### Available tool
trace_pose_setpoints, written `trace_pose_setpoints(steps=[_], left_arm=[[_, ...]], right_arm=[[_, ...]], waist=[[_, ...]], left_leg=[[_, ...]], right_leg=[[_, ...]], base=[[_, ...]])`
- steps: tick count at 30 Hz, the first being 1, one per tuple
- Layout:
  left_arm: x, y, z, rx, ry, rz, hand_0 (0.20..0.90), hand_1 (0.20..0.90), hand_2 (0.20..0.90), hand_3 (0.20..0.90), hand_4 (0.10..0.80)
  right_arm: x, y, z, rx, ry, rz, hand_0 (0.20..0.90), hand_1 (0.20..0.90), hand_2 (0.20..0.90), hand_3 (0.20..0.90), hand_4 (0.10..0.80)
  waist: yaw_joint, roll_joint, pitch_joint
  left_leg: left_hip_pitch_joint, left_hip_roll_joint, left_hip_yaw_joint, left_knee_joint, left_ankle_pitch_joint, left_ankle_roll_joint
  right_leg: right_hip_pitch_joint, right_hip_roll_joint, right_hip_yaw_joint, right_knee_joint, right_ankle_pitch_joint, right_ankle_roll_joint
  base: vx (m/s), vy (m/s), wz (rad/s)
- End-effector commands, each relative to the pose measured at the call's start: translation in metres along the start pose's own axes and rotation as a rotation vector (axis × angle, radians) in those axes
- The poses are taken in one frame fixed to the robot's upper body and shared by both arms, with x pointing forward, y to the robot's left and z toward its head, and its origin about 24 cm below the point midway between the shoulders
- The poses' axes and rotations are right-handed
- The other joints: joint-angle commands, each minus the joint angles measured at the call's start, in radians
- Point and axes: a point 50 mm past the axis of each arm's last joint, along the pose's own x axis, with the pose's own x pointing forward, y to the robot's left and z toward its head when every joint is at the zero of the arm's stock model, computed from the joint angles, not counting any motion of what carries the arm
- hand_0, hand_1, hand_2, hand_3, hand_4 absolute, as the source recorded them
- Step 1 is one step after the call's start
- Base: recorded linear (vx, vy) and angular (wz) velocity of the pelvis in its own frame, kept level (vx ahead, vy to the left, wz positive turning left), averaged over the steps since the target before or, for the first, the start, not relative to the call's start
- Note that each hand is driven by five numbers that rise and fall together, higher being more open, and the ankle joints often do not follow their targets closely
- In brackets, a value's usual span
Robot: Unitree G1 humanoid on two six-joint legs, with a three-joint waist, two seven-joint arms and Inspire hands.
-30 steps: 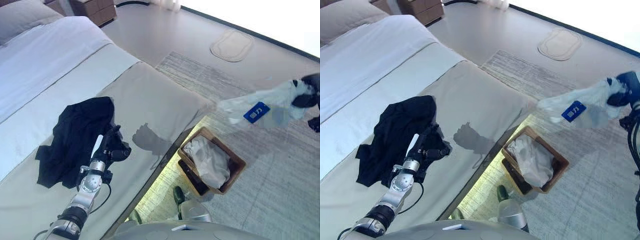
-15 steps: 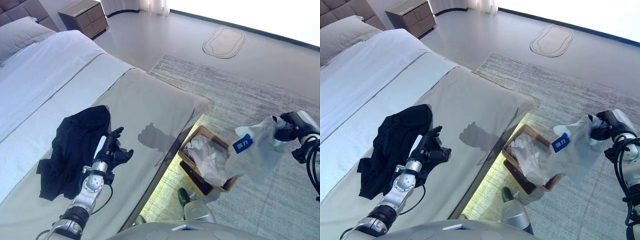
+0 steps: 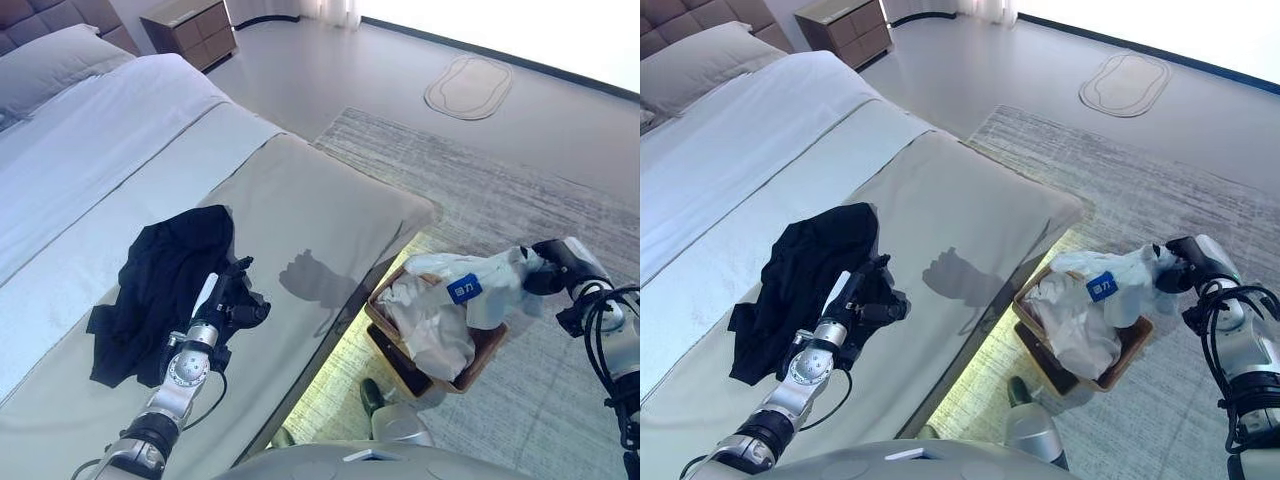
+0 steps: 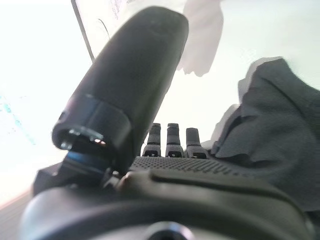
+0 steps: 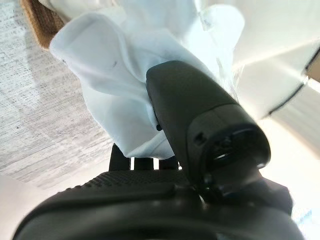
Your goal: Pick up the clothes from the bed and place them into the basket
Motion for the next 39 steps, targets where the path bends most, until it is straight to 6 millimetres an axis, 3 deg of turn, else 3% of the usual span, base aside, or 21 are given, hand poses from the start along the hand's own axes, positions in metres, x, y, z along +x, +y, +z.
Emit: trace_pose_setpoints(steps=[1,13,26,27,39], left_arm=[[0.016,0.022,0.032,0.067,-0.163,0.040,0.900,0.900,0.900,0.900,0.800],[0.022,0.020,0.040,0.082,-0.185,0.015,0.900,0.900,0.900,0.900,0.800],[0.026,0.016,0.050,0.074,-0.222,-0.001,0.900,0.900,0.900,0.900,0.800],[0.027,0.016,0.051,0.075,-0.223,-0.004,0.900,0.900,0.900,0.900,0.800],[0.026,0.010,0.051,0.059,-0.227,-0.012,0.900,0.900,0.900,0.900,0.800]], right_arm=[[0.009,-0.024,0.018,0.048,-0.051,-0.116,0.300,0.300,0.300,0.200,0.100],[0.013,-0.003,0.004,0.024,0.032,-0.047,0.300,0.300,0.300,0.200,0.100],[0.014,-0.003,-0.006,0.009,0.083,-0.046,0.300,0.300,0.300,0.200,0.100],[0.014,-0.002,-0.007,0.003,0.087,-0.053,0.900,0.900,0.900,0.900,0.800],[0.012,-0.005,-0.009,0.005,0.083,-0.092,0.900,0.900,0.900,0.900,0.800]], waist=[[0.021,-0.040,-0.053],[0.023,-0.022,-0.042],[0.012,0.005,-0.014],[0.012,0.006,-0.014],[0.001,0.020,-0.011]], left_leg=[[0.000,-0.008,-0.023,0.077,-0.098,-0.006],[0.001,-0.012,-0.020,0.074,-0.096,-0.004],[-0.004,-0.013,-0.015,0.085,-0.102,-0.006],[-0.003,-0.013,-0.015,0.083,-0.101,-0.007],[0.007,-0.010,-0.012,0.086,-0.104,-0.011]], right_leg=[[-0.043,-0.031,-0.040,0.124,-0.070,0.034],[-0.048,-0.036,-0.042,0.120,-0.062,0.040],[-0.064,-0.046,-0.030,0.126,-0.060,0.042],[-0.066,-0.046,-0.030,0.125,-0.059,0.042],[-0.065,-0.049,-0.022,0.127,-0.059,0.042]], base=[[0.000,0.000,0.00],[0.000,0.000,0.00],[0.000,0.000,0.00],[0.000,0.000,0.00],[0.009,0.002,0.00]])
